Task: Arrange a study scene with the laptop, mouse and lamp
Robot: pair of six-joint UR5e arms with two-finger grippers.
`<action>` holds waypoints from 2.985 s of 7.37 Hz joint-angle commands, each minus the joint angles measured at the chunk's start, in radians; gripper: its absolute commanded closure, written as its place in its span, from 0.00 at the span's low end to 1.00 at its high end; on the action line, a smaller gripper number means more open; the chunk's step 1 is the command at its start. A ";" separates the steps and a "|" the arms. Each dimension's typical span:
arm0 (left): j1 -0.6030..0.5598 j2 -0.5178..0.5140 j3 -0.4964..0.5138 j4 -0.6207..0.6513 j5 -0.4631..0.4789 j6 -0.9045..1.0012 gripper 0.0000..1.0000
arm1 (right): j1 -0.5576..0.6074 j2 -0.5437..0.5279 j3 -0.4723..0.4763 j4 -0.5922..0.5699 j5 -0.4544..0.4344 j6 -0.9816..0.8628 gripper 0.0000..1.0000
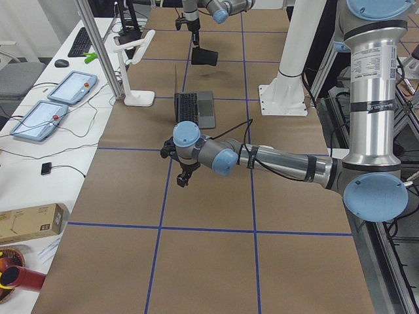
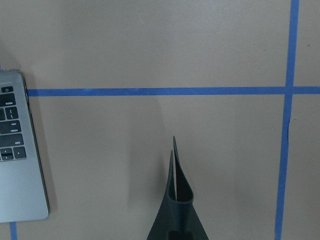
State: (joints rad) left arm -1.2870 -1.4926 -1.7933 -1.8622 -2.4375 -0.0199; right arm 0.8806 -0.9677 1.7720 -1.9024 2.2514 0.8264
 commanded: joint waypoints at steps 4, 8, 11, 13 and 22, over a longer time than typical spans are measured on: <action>0.000 0.000 0.002 0.000 0.000 0.000 0.00 | -0.012 0.015 -0.003 -0.027 -0.042 -0.043 0.00; 0.002 -0.002 -0.014 -0.002 0.000 -0.091 0.00 | -0.008 0.006 0.016 -0.023 -0.044 -0.043 0.00; 0.014 0.037 -0.096 -0.037 0.038 -0.373 0.00 | 0.047 -0.073 0.137 -0.017 -0.042 -0.125 0.00; 0.065 0.070 -0.107 -0.112 0.061 -0.484 0.00 | 0.066 -0.098 0.193 -0.015 -0.100 -0.133 0.00; 0.499 0.207 -0.311 -0.192 0.212 -0.865 0.00 | 0.098 -0.117 0.187 -0.017 -0.082 -0.131 0.00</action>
State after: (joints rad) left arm -0.8628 -1.3037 -2.0945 -2.0351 -2.2335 -0.8707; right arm 0.9789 -1.0838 1.9597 -1.9190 2.1690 0.6949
